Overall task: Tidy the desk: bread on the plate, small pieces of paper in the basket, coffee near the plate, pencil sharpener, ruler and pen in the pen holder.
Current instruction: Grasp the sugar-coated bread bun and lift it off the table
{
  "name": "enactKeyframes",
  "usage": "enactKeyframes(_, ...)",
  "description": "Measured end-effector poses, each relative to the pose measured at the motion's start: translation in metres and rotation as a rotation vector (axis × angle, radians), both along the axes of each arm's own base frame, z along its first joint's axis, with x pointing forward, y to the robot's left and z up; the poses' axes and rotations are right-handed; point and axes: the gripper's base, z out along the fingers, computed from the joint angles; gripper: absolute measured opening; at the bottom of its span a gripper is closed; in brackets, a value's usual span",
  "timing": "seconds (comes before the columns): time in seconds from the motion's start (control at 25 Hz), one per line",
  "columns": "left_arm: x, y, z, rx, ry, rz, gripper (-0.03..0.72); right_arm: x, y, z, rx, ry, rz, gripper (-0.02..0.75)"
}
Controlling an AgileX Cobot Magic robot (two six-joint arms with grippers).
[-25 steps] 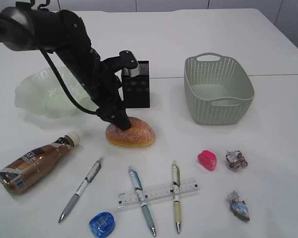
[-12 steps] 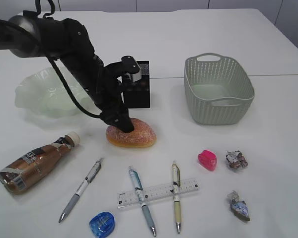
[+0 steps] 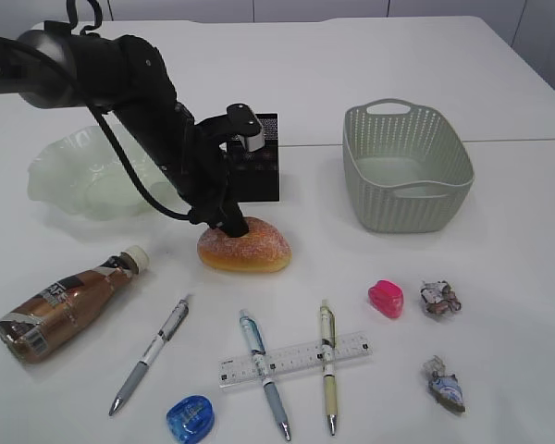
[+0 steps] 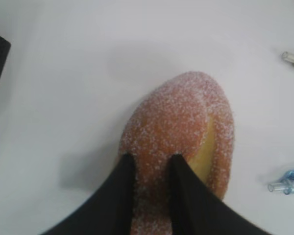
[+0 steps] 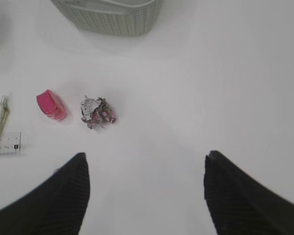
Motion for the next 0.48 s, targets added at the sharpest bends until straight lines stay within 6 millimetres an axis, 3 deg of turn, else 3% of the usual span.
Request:
enactKeyframes(0.28,-0.001,-0.001,0.003,-0.01,0.002,0.002,0.14,0.0,0.0,0.0,0.0,0.0,0.0,0.533)
enactKeyframes(0.48,-0.002,0.0,0.022,-0.027,-0.031,0.0,0.14,0.0,0.0,0.0,0.0,0.0,0.0,0.533)
